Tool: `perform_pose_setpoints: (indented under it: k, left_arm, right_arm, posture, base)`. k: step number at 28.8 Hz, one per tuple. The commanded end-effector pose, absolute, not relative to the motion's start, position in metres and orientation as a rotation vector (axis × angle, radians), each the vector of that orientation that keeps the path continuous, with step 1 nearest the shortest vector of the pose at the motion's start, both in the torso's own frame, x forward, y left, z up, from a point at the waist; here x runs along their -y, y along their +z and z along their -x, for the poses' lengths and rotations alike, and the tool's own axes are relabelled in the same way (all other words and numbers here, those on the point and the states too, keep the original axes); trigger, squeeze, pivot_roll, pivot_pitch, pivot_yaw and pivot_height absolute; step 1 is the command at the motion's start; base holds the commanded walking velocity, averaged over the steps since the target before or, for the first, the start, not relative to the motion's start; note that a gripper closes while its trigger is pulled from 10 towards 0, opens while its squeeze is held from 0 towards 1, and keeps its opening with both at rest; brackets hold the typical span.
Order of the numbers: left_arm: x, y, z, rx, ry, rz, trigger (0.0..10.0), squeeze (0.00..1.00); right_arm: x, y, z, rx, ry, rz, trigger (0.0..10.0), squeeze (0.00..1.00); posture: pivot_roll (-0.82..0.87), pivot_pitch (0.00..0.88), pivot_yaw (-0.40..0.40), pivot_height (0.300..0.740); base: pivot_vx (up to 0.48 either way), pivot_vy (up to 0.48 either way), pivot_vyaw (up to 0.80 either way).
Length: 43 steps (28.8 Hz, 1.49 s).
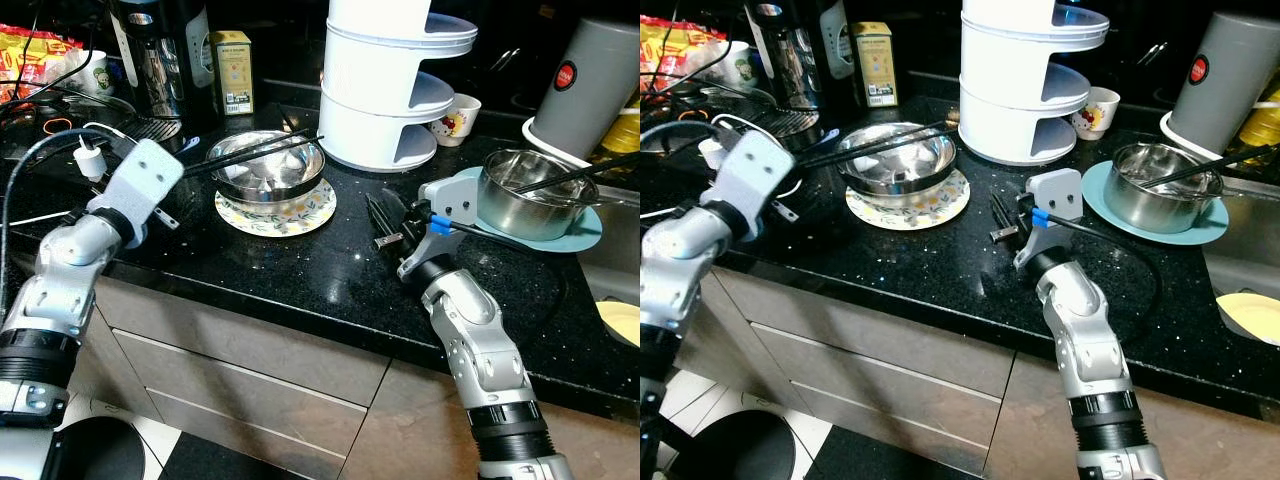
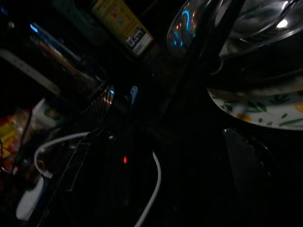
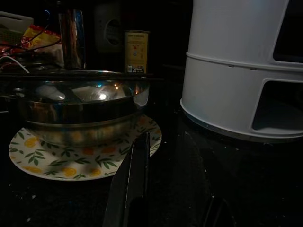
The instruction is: Kitchen organization
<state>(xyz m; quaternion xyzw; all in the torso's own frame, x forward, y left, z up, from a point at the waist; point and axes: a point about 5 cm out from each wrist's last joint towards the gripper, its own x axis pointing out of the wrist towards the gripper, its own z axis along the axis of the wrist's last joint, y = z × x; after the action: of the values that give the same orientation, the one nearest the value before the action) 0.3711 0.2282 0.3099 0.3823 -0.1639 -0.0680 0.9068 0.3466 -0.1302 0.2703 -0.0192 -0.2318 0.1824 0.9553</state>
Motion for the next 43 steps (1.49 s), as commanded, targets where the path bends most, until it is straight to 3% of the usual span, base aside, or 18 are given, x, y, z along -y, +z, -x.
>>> perform_pose_setpoints:
  k: [1, 9, 20, 31, 32, 33, 34, 37, 38, 40, 41, 43]
  left_arm:
    - [-0.226, 0.316, -0.371, 0.355, -0.141, -0.848, 10.0, 0.00]
    - [-0.203, 0.317, -0.379, 0.392, -0.179, -0.984, 10.0, 0.00]
    - [-0.195, 0.321, -0.388, 0.378, -0.138, -1.110, 10.0, 0.00]
    - [-0.187, 0.321, -0.390, 0.405, -0.156, -1.096, 10.0, 0.00]
    - [-0.187, 0.321, -0.390, 0.408, -0.160, -1.093, 6.2, 0.00]
    - [-0.186, 0.321, -0.390, 0.410, -0.161, -1.092, 6.2, 0.00]
    - [-0.186, 0.321, -0.390, 0.410, -0.165, -1.088, 0.0, 0.00]
    - [-0.186, 0.321, -0.390, 0.408, -0.167, -1.091, 0.0, 0.00]
    - [-0.186, 0.320, -0.390, 0.405, -0.164, -1.095, 3.6, 0.00]
    - [-0.187, 0.320, -0.390, 0.404, -0.163, -1.098, 3.6, 0.00]
    - [-0.186, 0.320, -0.390, 0.403, -0.165, -1.102, 10.0, 0.00]
    - [-0.186, 0.319, -0.390, 0.403, -0.171, -1.111, 10.0, 0.00]
  right_arm:
    - [0.131, 0.273, -0.345, 0.479, 0.374, 0.024, 10.0, 0.00]
    - [0.130, 0.274, -0.344, 0.485, 0.375, 0.021, 10.0, 0.00]
    - [0.130, 0.275, -0.344, 0.486, 0.372, 0.016, 10.0, 0.00]
    - [0.131, 0.276, -0.343, 0.486, 0.367, 0.013, 10.0, 0.00]
    - [0.132, 0.275, -0.343, 0.486, 0.366, 0.013, 10.0, 0.00]
    - [0.132, 0.275, -0.343, 0.485, 0.366, 0.014, 10.0, 0.00]
    - [0.132, 0.275, -0.343, 0.485, 0.366, 0.013, 10.0, 0.00]
    - [0.132, 0.275, -0.343, 0.485, 0.366, 0.013, 10.0, 0.00]
    - [0.132, 0.275, -0.344, 0.484, 0.366, 0.013, 10.0, 0.00]
    - [0.132, 0.275, -0.344, 0.484, 0.366, 0.012, 10.0, 0.00]
    - [0.132, 0.275, -0.343, 0.485, 0.366, 0.012, 10.0, 0.00]
    - [0.131, 0.275, -0.343, 0.485, 0.367, 0.012, 10.0, 0.00]
  posture:
    - [0.02, 0.198, -0.033, 0.740]
    - [0.02, 0.191, -0.028, 0.740]
    - [0.02, 0.199, -0.026, 0.740]
    - [0.02, 0.204, -0.022, 0.740]
    - [0.02, 0.204, -0.022, 0.740]
    - [0.02, 0.204, -0.022, 0.740]
    - [0.02, 0.204, -0.022, 0.740]
    - [0.02, 0.204, -0.022, 0.740]
    - [0.02, 0.204, -0.022, 0.740]
    - [0.02, 0.204, -0.022, 0.740]
    - [0.03, 0.205, -0.021, 0.740]
    - [0.02, 0.205, -0.022, 0.740]
  base:
    - [0.000, 0.000, 0.00]
    - [0.000, 0.000, 0.00]
    - [0.000, 0.000, 0.00]
    - [0.000, 0.000, 0.00]
    - [0.000, 0.000, 0.00]
    - [0.000, 0.000, 0.00]
    - [0.000, 0.000, 0.00]
    - [0.000, 0.000, 0.00]
    - [0.000, 0.000, 0.00]
    - [0.000, 0.000, 0.00]
    - [0.000, 0.000, 0.00]
    - [0.000, 0.000, 0.00]
